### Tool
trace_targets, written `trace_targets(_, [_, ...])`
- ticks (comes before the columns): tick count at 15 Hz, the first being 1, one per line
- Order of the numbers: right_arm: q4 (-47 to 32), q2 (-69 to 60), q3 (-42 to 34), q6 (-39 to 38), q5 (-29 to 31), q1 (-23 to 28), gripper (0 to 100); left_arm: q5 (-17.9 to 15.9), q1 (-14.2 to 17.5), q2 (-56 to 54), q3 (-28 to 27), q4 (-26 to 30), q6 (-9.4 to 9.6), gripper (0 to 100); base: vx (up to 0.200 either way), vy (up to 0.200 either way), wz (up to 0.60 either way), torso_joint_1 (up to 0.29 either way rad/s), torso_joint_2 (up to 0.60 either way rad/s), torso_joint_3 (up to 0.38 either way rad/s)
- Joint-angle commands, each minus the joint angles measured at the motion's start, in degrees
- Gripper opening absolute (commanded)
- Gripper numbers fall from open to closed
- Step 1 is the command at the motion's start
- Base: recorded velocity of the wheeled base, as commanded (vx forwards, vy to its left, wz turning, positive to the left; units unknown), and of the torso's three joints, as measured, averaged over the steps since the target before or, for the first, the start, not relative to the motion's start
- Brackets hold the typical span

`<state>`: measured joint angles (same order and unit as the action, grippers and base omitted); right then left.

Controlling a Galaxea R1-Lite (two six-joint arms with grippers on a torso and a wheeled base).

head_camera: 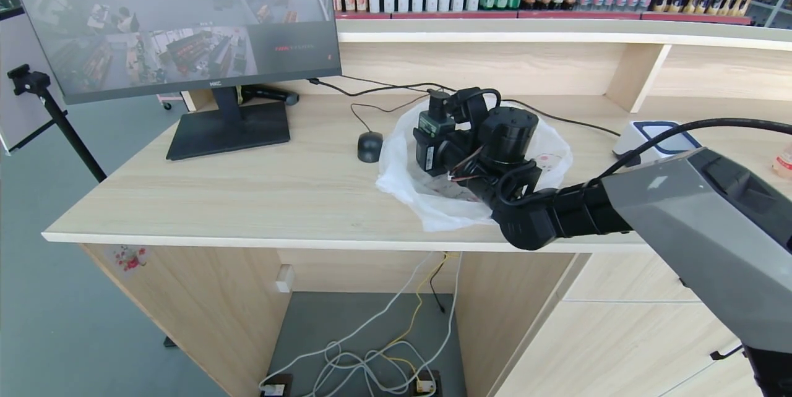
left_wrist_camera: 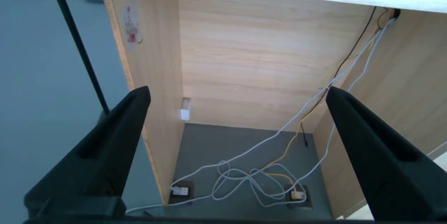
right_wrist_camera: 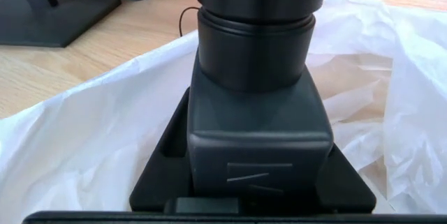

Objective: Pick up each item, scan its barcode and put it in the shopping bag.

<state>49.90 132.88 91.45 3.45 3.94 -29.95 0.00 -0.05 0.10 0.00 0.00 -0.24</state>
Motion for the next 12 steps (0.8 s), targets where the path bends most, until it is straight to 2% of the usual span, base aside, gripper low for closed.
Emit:
trace_targets(1, [0.03, -0.16, -2.07, -0.02, 0.02, -0.19, 0, 0.0, -0.04, -0.01, 0.0, 0.0, -0.11, 100, 0.0, 0.0, 0.0, 0.0, 0.0, 0.0])
trace_targets(12, [1.78, -0.34, -4.09, 0.07, -1.21, -0.19, 0, 0.0, -0.04, -0.01, 0.0, 0.0, -0.02, 100, 0.0, 0.0, 0.0, 0.0, 0.0, 0.0])
